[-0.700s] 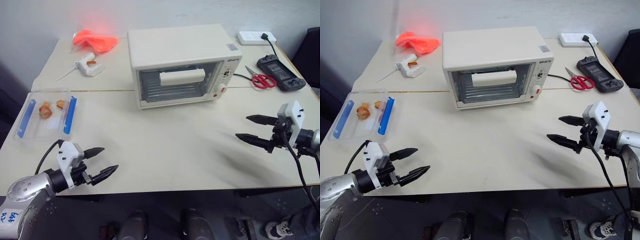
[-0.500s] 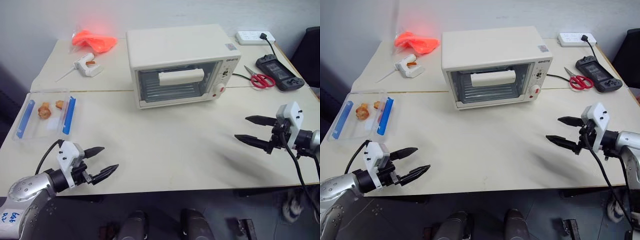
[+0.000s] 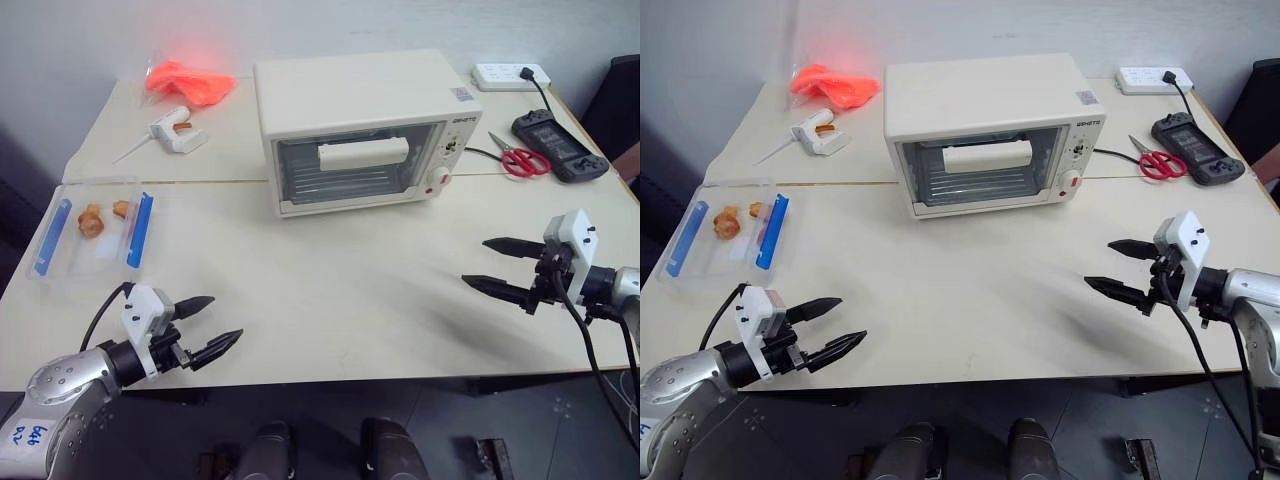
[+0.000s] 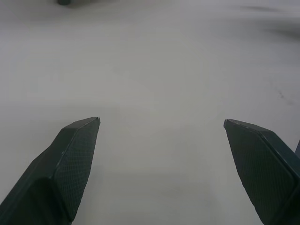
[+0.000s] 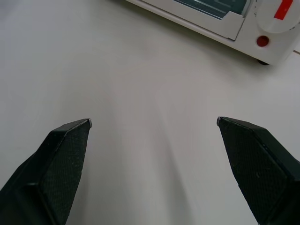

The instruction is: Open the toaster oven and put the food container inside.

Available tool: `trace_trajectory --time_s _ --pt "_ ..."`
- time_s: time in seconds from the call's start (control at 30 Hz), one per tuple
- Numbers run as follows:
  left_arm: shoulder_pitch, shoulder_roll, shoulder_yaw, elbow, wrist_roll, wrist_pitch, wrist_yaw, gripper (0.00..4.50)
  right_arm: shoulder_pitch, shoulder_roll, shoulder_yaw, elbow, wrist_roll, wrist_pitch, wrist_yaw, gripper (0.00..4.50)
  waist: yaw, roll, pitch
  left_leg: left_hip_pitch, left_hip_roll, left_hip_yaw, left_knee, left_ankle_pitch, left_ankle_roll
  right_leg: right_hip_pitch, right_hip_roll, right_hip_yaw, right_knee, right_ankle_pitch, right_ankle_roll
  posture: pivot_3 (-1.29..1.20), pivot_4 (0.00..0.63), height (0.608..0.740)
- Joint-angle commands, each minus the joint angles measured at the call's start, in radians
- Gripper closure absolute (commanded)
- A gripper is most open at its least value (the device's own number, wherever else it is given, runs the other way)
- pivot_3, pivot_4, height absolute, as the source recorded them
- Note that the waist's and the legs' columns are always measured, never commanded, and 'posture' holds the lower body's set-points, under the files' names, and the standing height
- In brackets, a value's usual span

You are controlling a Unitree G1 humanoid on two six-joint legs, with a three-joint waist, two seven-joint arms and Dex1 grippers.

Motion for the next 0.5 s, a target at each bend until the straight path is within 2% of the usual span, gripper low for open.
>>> trace_trajectory --time_s 0.03,0.13,0.27,0.5 --pt "-0.078 0.028 0.008 -0.042 -0.109 0.069 -0.023 0.0 -0.068 0.034 0.0 -0.043 0.064 0.053 -0.03 0.01 0.0 0.0 0.0 0.0 0.0 0.0 0.001 0.0 0.0 0.0 0.0 0.0 0.0 0.0 0.0 0.0 0.15 0.74" --pt "-0.193 0.068 -0.023 -0.023 -0.152 0.123 -0.057 0.0 -0.175 0.083 0.027 -0.02 0.091 0.099 -0.057 0.01 -0.001 0.0 0.0 0.0 0.0 -0.001 0.004 0.0 0.0 0.0 0.0 0.0 0.003 0.0 0.0 0.0 0.15 0.74" --pt "-0.357 0.106 -0.06 0.03 -0.196 0.178 -0.096 0.0 -0.332 0.146 0.094 0.071 0.05 0.09 -0.091 0.01 -0.003 0.0 0.0 0.0 0.0 -0.001 0.004 0.0 0.0 -0.001 0.0 0.0 0.005 0.0 0.0 0.0 0.15 0.74" --pt "-0.633 0.109 -0.119 0.147 -0.229 0.239 -0.134 0.0 -0.535 0.248 0.172 0.265 -0.027 0.026 -0.119 0.01 -0.002 -0.001 0.0 -0.002 -0.002 0.0 0.005 0.0 -0.001 -0.002 0.002 -0.001 0.008 0.0 0.0 0.0 0.15 0.74"
